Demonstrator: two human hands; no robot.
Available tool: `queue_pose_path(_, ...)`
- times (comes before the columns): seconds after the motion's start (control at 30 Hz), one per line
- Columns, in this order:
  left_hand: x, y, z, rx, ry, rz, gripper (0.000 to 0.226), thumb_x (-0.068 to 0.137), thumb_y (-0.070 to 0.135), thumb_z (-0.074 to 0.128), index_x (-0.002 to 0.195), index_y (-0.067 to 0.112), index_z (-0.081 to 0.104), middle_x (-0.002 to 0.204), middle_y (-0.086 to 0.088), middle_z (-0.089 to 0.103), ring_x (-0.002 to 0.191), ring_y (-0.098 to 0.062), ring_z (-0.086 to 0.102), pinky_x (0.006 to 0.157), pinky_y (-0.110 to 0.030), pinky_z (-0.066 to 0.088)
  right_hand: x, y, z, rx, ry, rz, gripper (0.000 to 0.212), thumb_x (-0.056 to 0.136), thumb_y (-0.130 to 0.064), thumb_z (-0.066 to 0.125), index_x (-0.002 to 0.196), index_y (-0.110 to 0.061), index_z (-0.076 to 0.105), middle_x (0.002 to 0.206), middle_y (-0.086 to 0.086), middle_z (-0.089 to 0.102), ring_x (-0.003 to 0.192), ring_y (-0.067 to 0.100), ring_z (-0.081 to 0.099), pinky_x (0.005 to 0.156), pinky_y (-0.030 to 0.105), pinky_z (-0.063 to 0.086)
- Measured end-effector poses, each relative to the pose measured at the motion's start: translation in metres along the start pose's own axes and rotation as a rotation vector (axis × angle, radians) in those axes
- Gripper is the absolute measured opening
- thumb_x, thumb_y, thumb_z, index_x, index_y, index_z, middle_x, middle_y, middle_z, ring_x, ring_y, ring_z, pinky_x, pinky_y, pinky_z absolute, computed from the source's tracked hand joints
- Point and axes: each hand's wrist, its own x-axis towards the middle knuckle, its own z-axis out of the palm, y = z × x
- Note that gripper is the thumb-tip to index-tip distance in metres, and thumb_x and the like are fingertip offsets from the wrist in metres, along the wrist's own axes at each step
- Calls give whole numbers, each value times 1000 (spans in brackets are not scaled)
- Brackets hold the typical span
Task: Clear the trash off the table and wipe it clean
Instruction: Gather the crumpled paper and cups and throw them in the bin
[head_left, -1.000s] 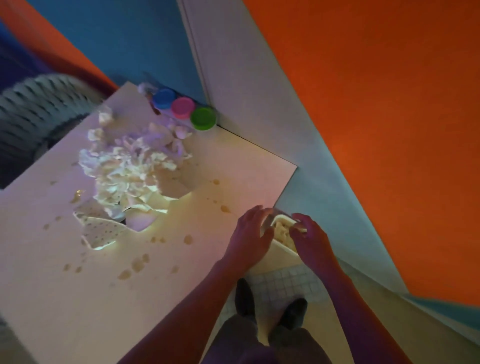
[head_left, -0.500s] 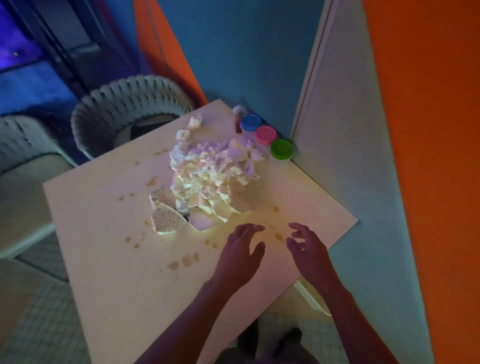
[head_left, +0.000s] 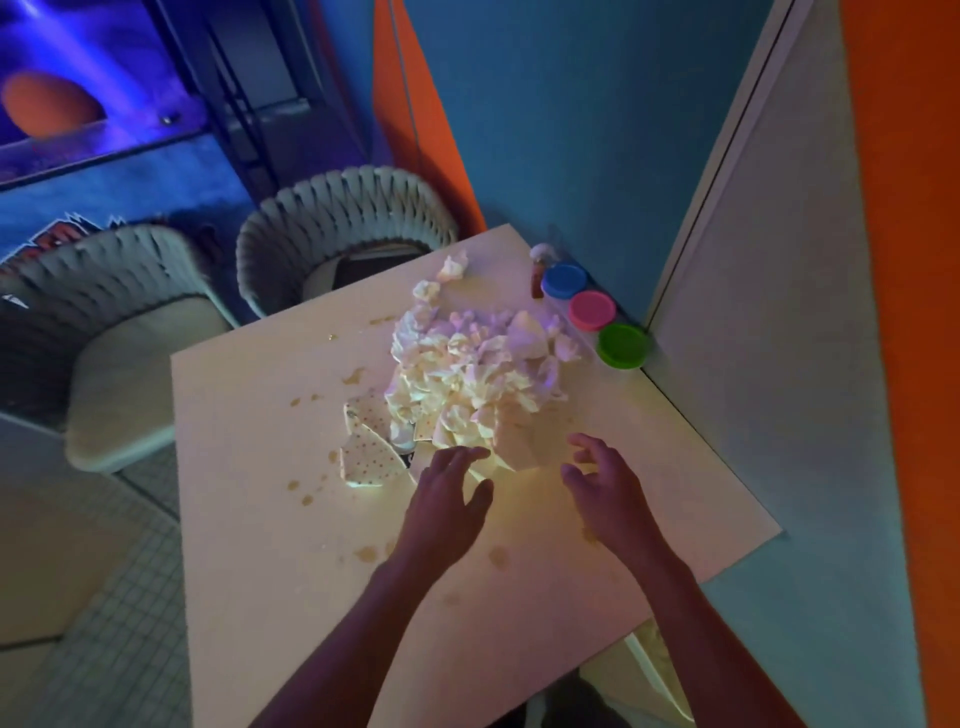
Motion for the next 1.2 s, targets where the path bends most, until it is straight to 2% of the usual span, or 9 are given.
queue_pose_path(0.13,27,15,-4,17,53,-72,40,94,25,67,133,31,60,139,5,54,125,-17,55,104,-38,47,38,-4,-7,2,-71,-28,40,93,-22,62,133,-22,57,118,4,58,85,16,63,81,29,47)
queue_pose_path(0.33,68,38,-8,48,121,-115,38,94,26,67,131,33,61,136,7,55,114,-18,61,97,-38,51,95,-17,-19,15,-143,-111,40,92,-22,62,132,-21,57,122,8,58,110,24,60,96,38,49)
queue_pose_path(0.47,93,45,-13,62,178,-152,38,94,26,67,131,32,62,136,5,56,115,-19,61,95,-40,52,127,-27,-20,24,-175,-175,38,91,-20,63,129,-23,60,119,7,59,107,20,60,89,28,46)
queue_pose_path(0.53,101,46,-17,65,201,-175,37,94,26,66,130,33,62,136,6,57,113,-19,62,94,-40,52,139,-29,-15,26,-188,-183,35,91,-25,64,125,-24,62,118,6,61,104,18,62,89,32,51)
queue_pose_path(0.63,112,43,-23,92,228,-208,37,93,26,65,130,34,62,134,7,57,104,-21,63,91,-36,51,157,-38,-6,7,-211,-213,35,88,-26,65,123,-21,63,113,9,62,98,22,65,87,43,56)
queue_pose_path(0.77,124,34,-30,113,237,-243,37,93,27,65,130,33,62,134,5,57,105,-19,63,91,-36,51,182,-53,4,-94,-253,-260,45,89,-16,63,133,-19,57,131,10,51,110,28,62,94,43,52)
queue_pose_path(0.87,132,29,-31,119,226,-262,38,94,27,64,131,34,61,136,6,56,108,-21,62,93,-38,51,202,-63,16,-207,-322,-300,53,90,-18,59,141,-27,48,144,3,43,121,24,56,96,42,49)
queue_pose_path(1.03,137,18,-29,118,199,-289,40,94,29,63,133,35,59,139,5,54,111,-21,61,96,-41,52,227,-66,36,-479,-486,-264,63,93,-26,57,150,-37,31,151,-3,34,119,27,59,91,39,49)
queue_pose_path(1.2,140,8,-25,106,174,-302,40,95,30,62,134,34,58,141,4,54,115,-22,60,98,-41,50,236,-52,46,-488,-459,-269,52,90,-24,61,141,-25,49,135,5,52,116,30,60,91,40,51)
